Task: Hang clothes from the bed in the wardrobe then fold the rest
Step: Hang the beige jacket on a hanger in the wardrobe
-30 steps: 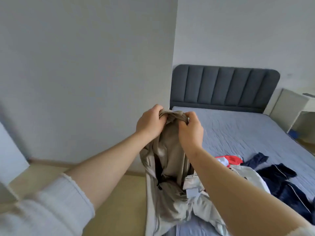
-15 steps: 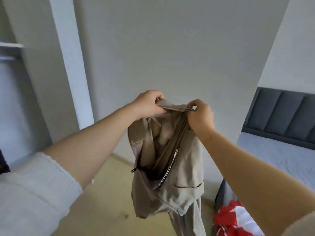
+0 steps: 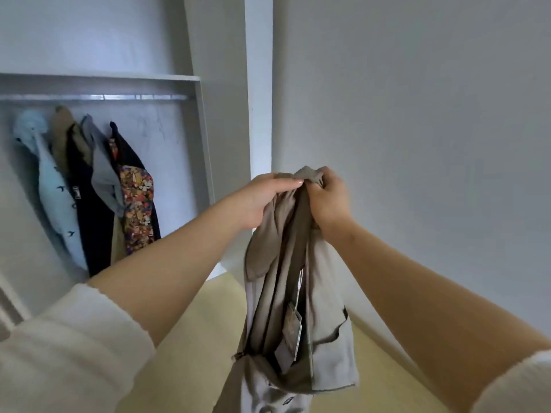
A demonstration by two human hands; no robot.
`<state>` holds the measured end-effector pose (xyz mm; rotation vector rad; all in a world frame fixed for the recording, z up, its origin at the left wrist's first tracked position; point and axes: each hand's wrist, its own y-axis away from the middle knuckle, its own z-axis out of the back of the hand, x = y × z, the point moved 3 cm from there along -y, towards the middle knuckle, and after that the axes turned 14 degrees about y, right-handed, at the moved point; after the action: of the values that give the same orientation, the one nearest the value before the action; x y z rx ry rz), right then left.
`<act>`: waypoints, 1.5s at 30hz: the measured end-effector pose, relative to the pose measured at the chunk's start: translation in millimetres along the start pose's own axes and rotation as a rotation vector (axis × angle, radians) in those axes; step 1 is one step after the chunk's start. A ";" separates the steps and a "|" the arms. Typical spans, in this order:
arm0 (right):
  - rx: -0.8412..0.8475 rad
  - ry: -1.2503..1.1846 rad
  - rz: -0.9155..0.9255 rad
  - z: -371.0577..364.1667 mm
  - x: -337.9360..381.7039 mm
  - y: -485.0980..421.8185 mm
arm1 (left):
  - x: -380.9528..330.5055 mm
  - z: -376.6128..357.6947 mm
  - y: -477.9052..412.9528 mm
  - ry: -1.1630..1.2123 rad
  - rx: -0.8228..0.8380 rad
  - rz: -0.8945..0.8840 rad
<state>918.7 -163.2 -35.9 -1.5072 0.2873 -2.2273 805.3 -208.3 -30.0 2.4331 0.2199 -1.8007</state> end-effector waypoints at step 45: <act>0.239 0.289 0.276 -532.1 84.4 -396.3 | -173.4 583.2 -251.8 -1.087 -1.011 -0.160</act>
<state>309.4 111.7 -12.0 -0.9606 0.2842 -2.1618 161.6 -69.4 -34.5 0.6707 0.9044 -2.0271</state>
